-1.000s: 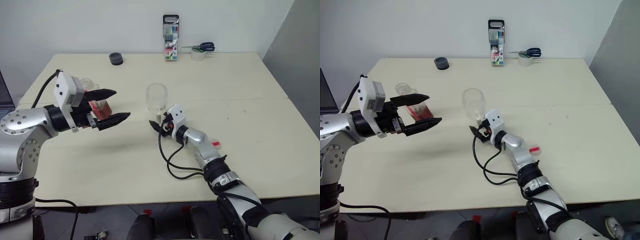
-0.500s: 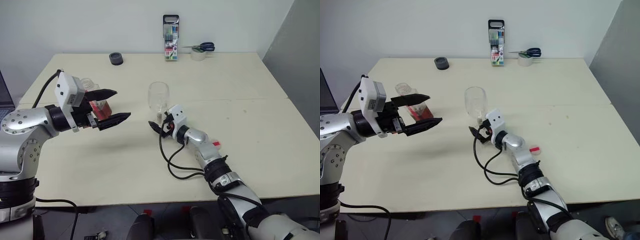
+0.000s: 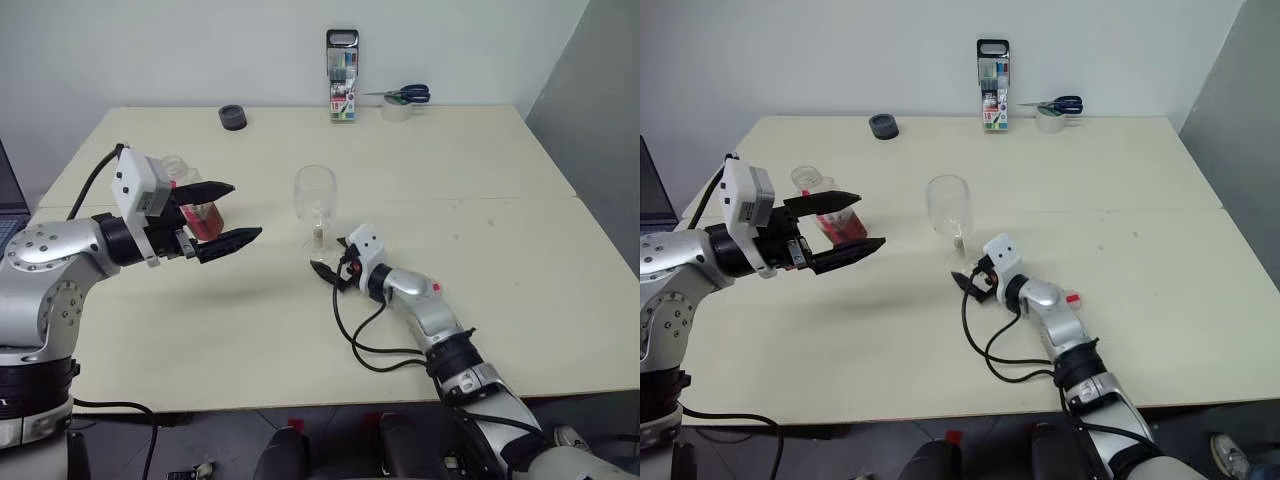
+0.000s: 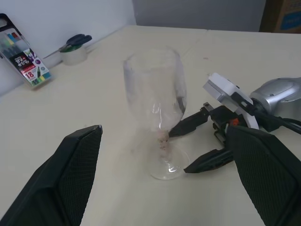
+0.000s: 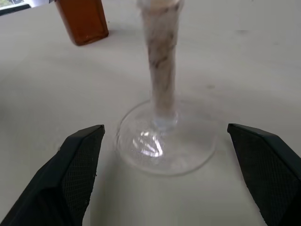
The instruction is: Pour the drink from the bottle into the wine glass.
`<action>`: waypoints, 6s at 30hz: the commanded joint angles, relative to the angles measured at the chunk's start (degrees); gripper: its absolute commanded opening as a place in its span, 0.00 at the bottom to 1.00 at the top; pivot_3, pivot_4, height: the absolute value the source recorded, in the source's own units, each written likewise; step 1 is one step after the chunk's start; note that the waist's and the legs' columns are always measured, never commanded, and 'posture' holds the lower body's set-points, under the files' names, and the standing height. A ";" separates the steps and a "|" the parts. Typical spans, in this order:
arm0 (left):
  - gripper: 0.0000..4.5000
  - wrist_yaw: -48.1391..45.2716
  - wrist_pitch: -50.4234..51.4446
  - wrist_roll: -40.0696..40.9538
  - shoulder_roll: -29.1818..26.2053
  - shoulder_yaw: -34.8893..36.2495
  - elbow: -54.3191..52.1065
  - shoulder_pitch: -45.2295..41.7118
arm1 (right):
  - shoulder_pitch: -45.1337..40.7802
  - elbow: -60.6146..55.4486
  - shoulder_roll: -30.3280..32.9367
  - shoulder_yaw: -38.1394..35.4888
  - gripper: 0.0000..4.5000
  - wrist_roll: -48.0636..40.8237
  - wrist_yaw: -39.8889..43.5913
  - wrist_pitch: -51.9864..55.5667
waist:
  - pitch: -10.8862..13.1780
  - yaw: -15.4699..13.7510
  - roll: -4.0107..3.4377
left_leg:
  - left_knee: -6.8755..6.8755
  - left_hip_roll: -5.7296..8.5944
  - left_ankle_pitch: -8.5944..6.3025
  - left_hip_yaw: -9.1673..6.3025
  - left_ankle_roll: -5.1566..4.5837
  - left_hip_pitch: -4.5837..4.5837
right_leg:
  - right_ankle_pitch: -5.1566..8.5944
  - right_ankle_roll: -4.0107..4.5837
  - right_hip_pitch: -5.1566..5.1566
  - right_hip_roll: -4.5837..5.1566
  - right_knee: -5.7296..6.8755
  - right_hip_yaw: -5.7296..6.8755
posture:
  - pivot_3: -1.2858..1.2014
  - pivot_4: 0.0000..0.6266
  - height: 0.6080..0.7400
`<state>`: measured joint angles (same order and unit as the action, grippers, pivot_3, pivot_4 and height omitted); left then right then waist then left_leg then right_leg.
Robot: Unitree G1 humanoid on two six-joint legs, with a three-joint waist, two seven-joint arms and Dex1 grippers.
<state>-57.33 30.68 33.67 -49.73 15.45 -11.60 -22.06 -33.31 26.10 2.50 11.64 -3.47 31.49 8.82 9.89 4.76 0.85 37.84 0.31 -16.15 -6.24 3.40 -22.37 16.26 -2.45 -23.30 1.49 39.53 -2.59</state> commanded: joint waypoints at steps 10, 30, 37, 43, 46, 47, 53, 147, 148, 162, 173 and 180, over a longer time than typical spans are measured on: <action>1.00 3.49 -5.74 -4.13 3.47 0.20 1.35 7.88 | 8.69 -22.60 10.71 2.17 0.99 -0.66 5.94 9.31 | 0.00 -0.17 -0.01 | -0.01 0.00 -0.01 -0.01 -0.01 -0.01 | 0.00 0.00 0.01 0.01 -0.05 0.01 | 0.52 0.24 1.00; 1.00 26.97 -29.92 -20.42 15.99 2.05 32.31 2.79 | 16.70 -56.11 22.47 -2.19 0.99 -18.89 13.57 24.20 | -0.05 -2.83 0.10 | 0.07 0.03 -0.01 -0.04 -0.02 -0.04 | 0.00 -0.01 0.12 0.10 -0.26 0.11 | 0.52 0.24 1.00; 1.00 26.13 -31.82 -20.94 15.39 0.61 39.47 -2.70 | 17.02 -57.76 24.23 -1.04 0.99 -20.00 13.36 25.79 | -0.06 -2.88 0.10 | 0.06 0.05 -0.01 -0.07 -0.01 -0.09 | 0.00 -0.01 0.12 0.12 -0.34 0.17 | 0.52 0.24 1.00; 1.00 24.39 -32.33 -21.69 15.02 -0.58 44.01 -7.12 | 16.90 -57.75 24.59 -0.09 0.99 -19.32 13.10 24.80 | -0.06 -2.87 0.11 | 0.08 0.05 -0.01 -0.07 -0.01 -0.11 | 0.00 -0.01 0.12 0.11 -0.34 0.20 | 0.52 0.24 1.00; 1.00 23.49 -32.43 -22.24 14.94 -1.58 44.73 -8.63 | 16.61 -57.84 24.70 0.35 0.99 -19.27 13.15 24.60 | -0.06 -2.83 0.11 | 0.06 0.05 -0.01 -0.07 -0.01 -0.11 | 0.00 -0.01 0.12 0.11 -0.34 0.19 | 0.52 0.24 1.00; 1.00 23.84 -32.37 -22.44 14.99 -1.71 44.90 -9.06 | 16.51 -57.79 24.73 0.45 0.99 -19.28 13.14 24.53 | -0.06 -2.81 0.11 | 0.07 0.05 -0.01 -0.06 -0.01 -0.10 | 0.00 -0.01 0.12 0.11 -0.34 0.19 | 0.52 0.24 1.00; 1.00 25.53 -32.82 -23.90 15.73 -2.44 45.97 -10.71 | 16.15 -57.50 24.79 0.72 0.99 -19.28 12.98 24.20 | -0.06 -2.85 0.11 | 0.08 0.05 0.00 -0.08 -0.01 -0.12 | 0.00 -0.01 0.11 0.11 -0.34 0.19 | 0.52 0.24 1.00; 0.37 48.32 -78.16 -67.65 9.11 -31.17 65.93 -44.83 | 2.90 -54.58 24.01 -11.87 1.00 -28.39 4.98 27.81 | -0.07 -2.04 0.13 | 0.12 0.15 0.00 -0.14 -0.01 -0.35 | 0.00 -0.01 -0.03 0.12 -0.28 0.22 | 0.52 0.24 1.00; 0.37 48.93 -78.21 -68.13 8.98 -31.41 66.04 -45.08 | 2.85 -54.32 24.34 -12.15 1.00 -28.67 5.50 27.65 | -0.07 -2.04 0.13 | 0.12 0.15 0.00 -0.14 -0.01 -0.35 | 0.00 -0.01 -0.03 0.12 -0.27 0.22 | 0.52 0.24 1.00; 0.37 55.31 -77.51 -73.23 7.78 -34.23 68.00 -47.80 | 2.59 -53.58 25.35 -11.23 1.00 -27.89 6.44 27.23 | -0.07 -1.88 0.13 | 0.13 0.15 0.00 -0.13 0.00 -0.35 | 0.00 -0.01 -0.06 0.13 -0.18 0.22 | 0.52 0.24 1.00; 0.37 58.01 -76.36 -75.11 7.51 -35.69 70.71 -48.43 | 2.56 -54.16 24.45 -9.67 1.00 -26.92 5.11 27.31 | -0.07 -1.83 0.13 | 0.14 0.16 0.00 -0.12 0.00 -0.35 | 0.00 -0.01 -0.12 0.13 -0.08 0.21 | 0.52 0.24 1.00; 0.37 59.34 -76.41 -76.14 7.42 -36.57 71.39 -48.85 | 3.25 -54.60 23.31 -7.32 1.00 -25.61 3.82 26.90 | -0.07 -1.82 0.13 | 0.14 0.17 0.00 -0.11 0.00 -0.36 | 0.00 -0.01 -0.15 0.14 -0.04 0.21 | 0.52 0.24 1.00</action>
<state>0.59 -45.53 -42.80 -41.18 -21.26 60.68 -67.92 -29.97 -26.25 25.97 4.12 -29.68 35.90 36.87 9.83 2.95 0.98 37.99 0.48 -16.15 -6.35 3.40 -22.73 16.26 -2.46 -23.46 1.63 39.49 -2.38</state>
